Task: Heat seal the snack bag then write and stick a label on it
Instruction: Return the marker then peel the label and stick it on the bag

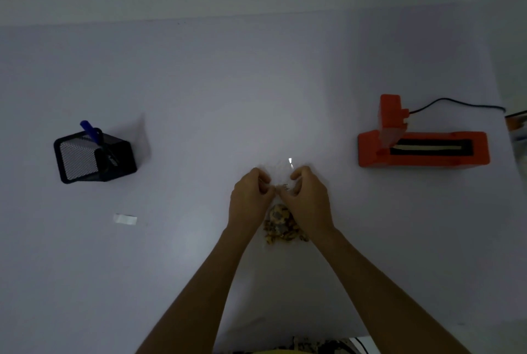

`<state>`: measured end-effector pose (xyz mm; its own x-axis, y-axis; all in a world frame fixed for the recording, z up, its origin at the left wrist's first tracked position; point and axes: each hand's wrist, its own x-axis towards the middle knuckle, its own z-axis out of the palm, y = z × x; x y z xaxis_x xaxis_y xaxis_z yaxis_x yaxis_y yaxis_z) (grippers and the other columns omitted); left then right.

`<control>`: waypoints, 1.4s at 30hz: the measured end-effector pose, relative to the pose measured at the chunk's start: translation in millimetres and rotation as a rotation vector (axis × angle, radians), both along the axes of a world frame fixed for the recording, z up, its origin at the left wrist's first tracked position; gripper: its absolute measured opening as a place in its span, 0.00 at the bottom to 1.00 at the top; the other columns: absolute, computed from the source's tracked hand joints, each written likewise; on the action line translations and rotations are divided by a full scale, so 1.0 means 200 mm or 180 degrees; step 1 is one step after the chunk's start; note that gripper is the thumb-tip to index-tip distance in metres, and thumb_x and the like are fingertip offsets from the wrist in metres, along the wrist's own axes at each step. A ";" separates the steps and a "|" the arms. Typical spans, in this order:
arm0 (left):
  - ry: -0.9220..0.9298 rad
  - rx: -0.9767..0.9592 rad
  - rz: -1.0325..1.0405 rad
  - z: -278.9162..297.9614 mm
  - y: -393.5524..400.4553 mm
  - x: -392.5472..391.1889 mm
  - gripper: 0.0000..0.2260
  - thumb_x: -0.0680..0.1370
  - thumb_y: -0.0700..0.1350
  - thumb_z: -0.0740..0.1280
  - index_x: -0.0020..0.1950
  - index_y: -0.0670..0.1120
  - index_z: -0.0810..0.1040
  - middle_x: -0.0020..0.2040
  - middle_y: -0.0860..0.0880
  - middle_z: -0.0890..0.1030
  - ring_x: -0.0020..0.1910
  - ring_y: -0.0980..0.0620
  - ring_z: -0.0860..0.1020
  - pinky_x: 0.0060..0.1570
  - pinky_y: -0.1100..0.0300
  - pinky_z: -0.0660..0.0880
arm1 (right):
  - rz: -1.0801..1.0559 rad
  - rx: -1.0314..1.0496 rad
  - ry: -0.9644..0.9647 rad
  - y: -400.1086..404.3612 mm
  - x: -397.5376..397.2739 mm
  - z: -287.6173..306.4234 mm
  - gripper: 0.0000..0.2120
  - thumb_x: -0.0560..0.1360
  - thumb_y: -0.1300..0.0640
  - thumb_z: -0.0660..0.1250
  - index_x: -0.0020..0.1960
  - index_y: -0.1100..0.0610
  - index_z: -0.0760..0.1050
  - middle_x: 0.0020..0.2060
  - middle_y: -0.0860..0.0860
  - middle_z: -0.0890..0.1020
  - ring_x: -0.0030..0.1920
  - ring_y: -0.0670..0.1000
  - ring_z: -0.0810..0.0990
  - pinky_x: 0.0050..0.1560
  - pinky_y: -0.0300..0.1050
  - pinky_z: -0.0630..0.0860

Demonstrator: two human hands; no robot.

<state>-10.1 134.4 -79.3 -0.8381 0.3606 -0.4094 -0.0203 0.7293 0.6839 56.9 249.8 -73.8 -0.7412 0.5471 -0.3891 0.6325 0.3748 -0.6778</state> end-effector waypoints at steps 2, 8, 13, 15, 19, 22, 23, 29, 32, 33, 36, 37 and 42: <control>-0.0004 0.0001 -0.0002 0.00 0.00 0.00 0.07 0.72 0.41 0.71 0.47 0.48 0.76 0.40 0.52 0.79 0.39 0.56 0.78 0.40 0.60 0.78 | 0.0094 -0.0005 -0.0020 0.00 0.00 0.00 0.14 0.71 0.55 0.73 0.50 0.53 0.70 0.35 0.47 0.74 0.32 0.45 0.73 0.31 0.35 0.67; -0.0046 -0.0014 0.0041 -0.01 0.00 -0.01 0.06 0.72 0.41 0.70 0.46 0.48 0.76 0.39 0.51 0.79 0.38 0.55 0.77 0.42 0.56 0.78 | -0.0092 -0.0151 -0.0072 0.09 0.00 0.02 0.12 0.71 0.63 0.69 0.50 0.53 0.71 0.29 0.48 0.75 0.30 0.44 0.74 0.32 0.36 0.69; -0.0025 0.0047 0.0069 -0.02 -0.01 -0.01 0.06 0.72 0.40 0.70 0.46 0.47 0.76 0.39 0.51 0.79 0.38 0.55 0.78 0.42 0.56 0.78 | -0.0014 -0.0179 -0.0045 0.09 0.00 0.02 0.11 0.72 0.60 0.71 0.50 0.54 0.71 0.28 0.48 0.74 0.28 0.44 0.73 0.31 0.36 0.71; -0.0035 0.0044 0.0082 -0.02 -0.01 -0.01 0.06 0.72 0.41 0.71 0.46 0.47 0.77 0.39 0.51 0.79 0.38 0.55 0.78 0.42 0.57 0.78 | -0.0012 -0.0192 -0.0016 0.09 0.00 0.02 0.11 0.71 0.63 0.70 0.50 0.55 0.71 0.28 0.48 0.74 0.28 0.44 0.73 0.32 0.38 0.71; -0.0012 0.0046 0.0090 -0.02 -0.01 -0.01 0.06 0.72 0.41 0.71 0.46 0.48 0.77 0.40 0.51 0.80 0.38 0.56 0.78 0.41 0.60 0.77 | -0.0015 -0.0229 0.0020 0.10 0.01 0.02 0.11 0.71 0.61 0.71 0.50 0.54 0.71 0.28 0.49 0.75 0.28 0.44 0.72 0.31 0.38 0.72; -0.0004 0.0066 0.0105 -0.03 -0.01 -0.01 0.06 0.72 0.42 0.71 0.46 0.47 0.77 0.40 0.50 0.80 0.38 0.56 0.78 0.41 0.61 0.77 | 0.0087 -0.0210 -0.0017 0.10 0.01 0.02 0.12 0.71 0.63 0.71 0.50 0.54 0.71 0.28 0.49 0.75 0.28 0.44 0.72 0.30 0.36 0.70; -0.0015 0.0076 0.0116 -0.03 -0.01 -0.01 0.06 0.72 0.42 0.71 0.46 0.47 0.77 0.40 0.51 0.80 0.38 0.56 0.78 0.41 0.61 0.77 | 0.0077 -0.0203 -0.0016 0.10 0.01 0.02 0.12 0.71 0.64 0.70 0.50 0.55 0.71 0.29 0.49 0.75 0.28 0.44 0.72 0.31 0.38 0.70; -0.0025 0.0116 0.0121 -0.02 -0.01 -0.01 0.06 0.72 0.41 0.71 0.47 0.46 0.77 0.40 0.50 0.80 0.38 0.56 0.78 0.39 0.65 0.75 | -0.0047 -0.0120 0.0018 0.08 0.00 0.01 0.11 0.72 0.59 0.71 0.49 0.56 0.70 0.28 0.48 0.74 0.27 0.43 0.72 0.30 0.36 0.69; -0.0055 0.0166 0.0159 -0.02 -0.02 -0.01 0.06 0.72 0.41 0.71 0.47 0.46 0.77 0.39 0.50 0.80 0.38 0.56 0.77 0.38 0.68 0.73 | -0.0101 -0.0151 0.0052 0.08 0.00 0.01 0.10 0.72 0.61 0.70 0.48 0.56 0.69 0.28 0.48 0.74 0.27 0.43 0.72 0.28 0.32 0.67; -0.0060 0.0178 0.0171 -0.02 -0.01 -0.01 0.06 0.72 0.41 0.71 0.47 0.46 0.77 0.39 0.50 0.80 0.38 0.56 0.78 0.38 0.68 0.73 | -0.0095 -0.0146 0.0059 0.08 0.00 0.01 0.10 0.72 0.60 0.71 0.48 0.56 0.69 0.29 0.48 0.74 0.27 0.43 0.72 0.28 0.31 0.67; 0.0070 0.0111 0.0069 -0.02 -0.01 0.00 0.04 0.73 0.41 0.70 0.47 0.46 0.77 0.40 0.50 0.79 0.38 0.55 0.77 0.37 0.66 0.73 | -0.0088 -0.0136 0.0052 0.08 0.00 0.01 0.10 0.73 0.60 0.70 0.48 0.56 0.70 0.29 0.48 0.74 0.27 0.43 0.72 0.29 0.33 0.68; 0.0301 0.0048 -0.0102 -0.02 -0.02 0.02 0.03 0.74 0.40 0.69 0.47 0.45 0.77 0.41 0.50 0.78 0.39 0.54 0.76 0.37 0.65 0.73 | -0.0092 -0.0151 0.0067 0.08 0.00 0.02 0.09 0.73 0.62 0.69 0.48 0.56 0.70 0.29 0.48 0.75 0.28 0.43 0.72 0.29 0.34 0.69; 0.2256 -0.0507 -0.1422 -0.10 -0.16 0.13 0.12 0.77 0.47 0.63 0.57 0.45 0.79 0.52 0.46 0.80 0.49 0.47 0.77 0.49 0.54 0.71 | 0.0716 0.0531 0.0339 0.08 0.09 0.01 0.13 0.76 0.63 0.63 0.59 0.55 0.74 0.44 0.53 0.78 0.41 0.51 0.77 0.40 0.44 0.76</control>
